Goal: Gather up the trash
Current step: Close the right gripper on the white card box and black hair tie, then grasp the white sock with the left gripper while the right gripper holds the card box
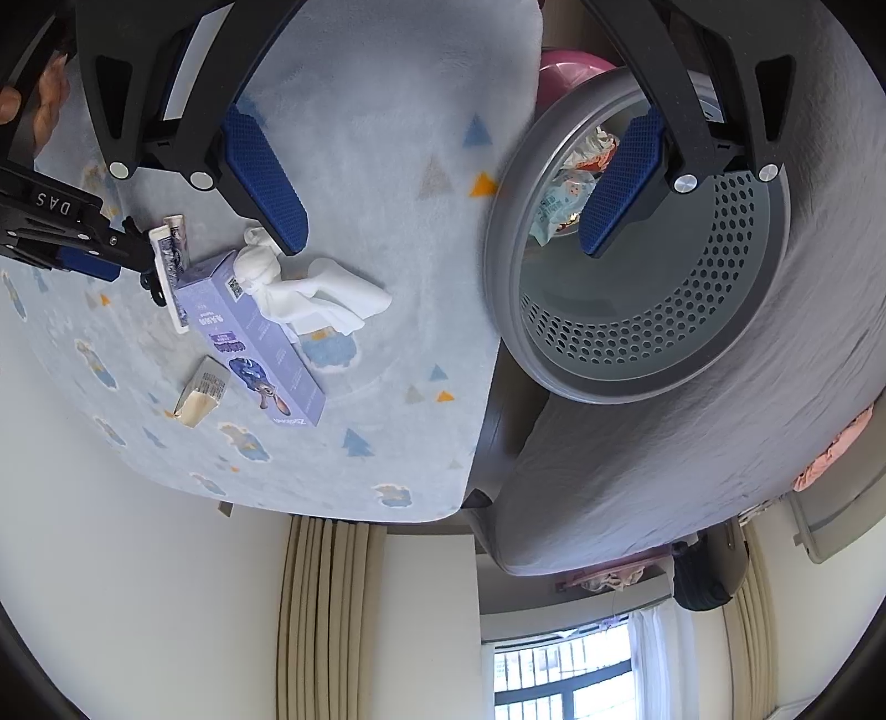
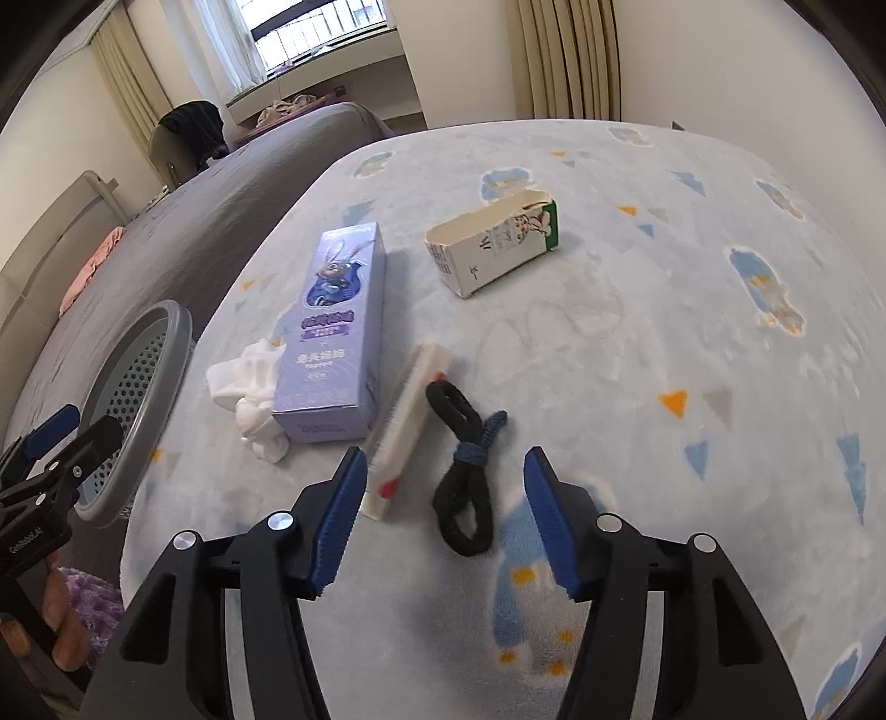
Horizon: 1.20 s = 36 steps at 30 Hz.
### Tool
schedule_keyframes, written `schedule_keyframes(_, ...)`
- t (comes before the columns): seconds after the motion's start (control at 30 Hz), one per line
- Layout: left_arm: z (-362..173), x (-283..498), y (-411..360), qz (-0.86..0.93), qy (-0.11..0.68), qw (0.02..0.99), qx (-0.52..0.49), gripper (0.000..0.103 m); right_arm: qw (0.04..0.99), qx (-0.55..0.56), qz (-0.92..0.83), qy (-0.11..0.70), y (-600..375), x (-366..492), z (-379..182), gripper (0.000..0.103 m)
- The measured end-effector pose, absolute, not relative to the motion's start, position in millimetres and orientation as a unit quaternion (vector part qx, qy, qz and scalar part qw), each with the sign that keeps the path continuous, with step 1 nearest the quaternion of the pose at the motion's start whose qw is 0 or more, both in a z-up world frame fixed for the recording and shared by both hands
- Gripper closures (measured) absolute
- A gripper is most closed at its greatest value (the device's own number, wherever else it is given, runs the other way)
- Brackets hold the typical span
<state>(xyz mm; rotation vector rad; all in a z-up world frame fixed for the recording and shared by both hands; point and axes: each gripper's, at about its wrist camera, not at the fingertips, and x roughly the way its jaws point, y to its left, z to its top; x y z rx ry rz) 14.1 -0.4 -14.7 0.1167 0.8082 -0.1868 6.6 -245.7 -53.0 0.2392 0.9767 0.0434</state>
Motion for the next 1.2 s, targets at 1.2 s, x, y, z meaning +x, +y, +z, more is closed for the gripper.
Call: schedule_keyframes(1.2, -25, 17, -15, -0.108, 0.407, 0.905, 0.059, 0.007, 0.882, 0.153, 0.010, 0.446, -256, 5, -49, 0.078)
